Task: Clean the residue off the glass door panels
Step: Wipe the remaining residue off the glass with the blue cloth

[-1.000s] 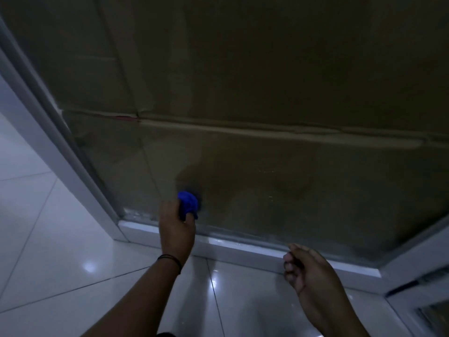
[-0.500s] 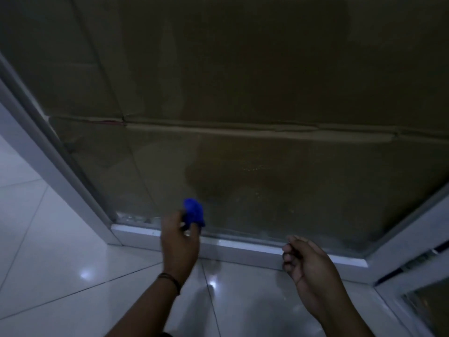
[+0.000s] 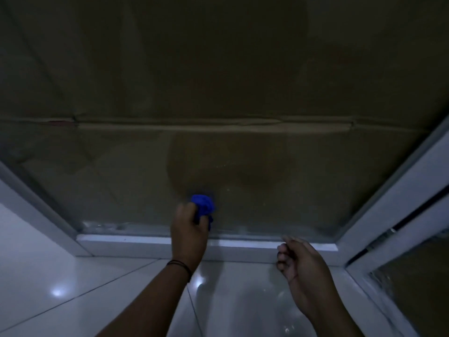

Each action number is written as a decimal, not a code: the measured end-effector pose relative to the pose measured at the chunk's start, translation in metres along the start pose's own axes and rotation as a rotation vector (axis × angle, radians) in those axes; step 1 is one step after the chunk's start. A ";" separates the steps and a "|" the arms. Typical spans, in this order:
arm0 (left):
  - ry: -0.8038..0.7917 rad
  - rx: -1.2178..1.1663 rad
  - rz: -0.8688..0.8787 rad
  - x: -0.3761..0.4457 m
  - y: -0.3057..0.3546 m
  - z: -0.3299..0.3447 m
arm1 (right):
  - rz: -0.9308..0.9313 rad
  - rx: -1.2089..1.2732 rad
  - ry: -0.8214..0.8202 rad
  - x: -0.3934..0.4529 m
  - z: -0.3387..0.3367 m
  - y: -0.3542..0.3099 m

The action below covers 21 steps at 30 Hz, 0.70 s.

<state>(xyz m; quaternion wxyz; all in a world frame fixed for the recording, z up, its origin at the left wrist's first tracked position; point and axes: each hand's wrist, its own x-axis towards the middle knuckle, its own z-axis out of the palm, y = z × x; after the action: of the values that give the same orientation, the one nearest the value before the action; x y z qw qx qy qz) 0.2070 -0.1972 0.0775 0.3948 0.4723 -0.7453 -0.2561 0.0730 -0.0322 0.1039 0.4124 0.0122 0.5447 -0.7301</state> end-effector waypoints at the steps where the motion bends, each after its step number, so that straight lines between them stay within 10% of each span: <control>1: -0.028 -0.013 0.016 -0.004 0.009 0.011 | 0.000 0.001 0.012 0.000 -0.006 -0.001; 12: -0.410 -0.370 0.046 -0.039 0.127 0.096 | -0.049 0.017 0.170 0.001 -0.052 -0.022; 16: -0.622 -0.678 -0.182 -0.047 0.153 0.083 | -0.145 -0.160 0.339 0.002 -0.054 -0.033; 21: -0.712 -0.875 -0.432 -0.052 0.124 0.043 | -0.159 -0.230 0.048 -0.019 -0.040 -0.034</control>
<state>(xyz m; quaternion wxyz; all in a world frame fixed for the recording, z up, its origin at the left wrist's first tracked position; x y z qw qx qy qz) 0.1219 -0.0968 0.1295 0.2176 0.2918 -0.5442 -0.7558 0.0475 0.0134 0.1238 0.3387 -0.0609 0.6337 -0.6928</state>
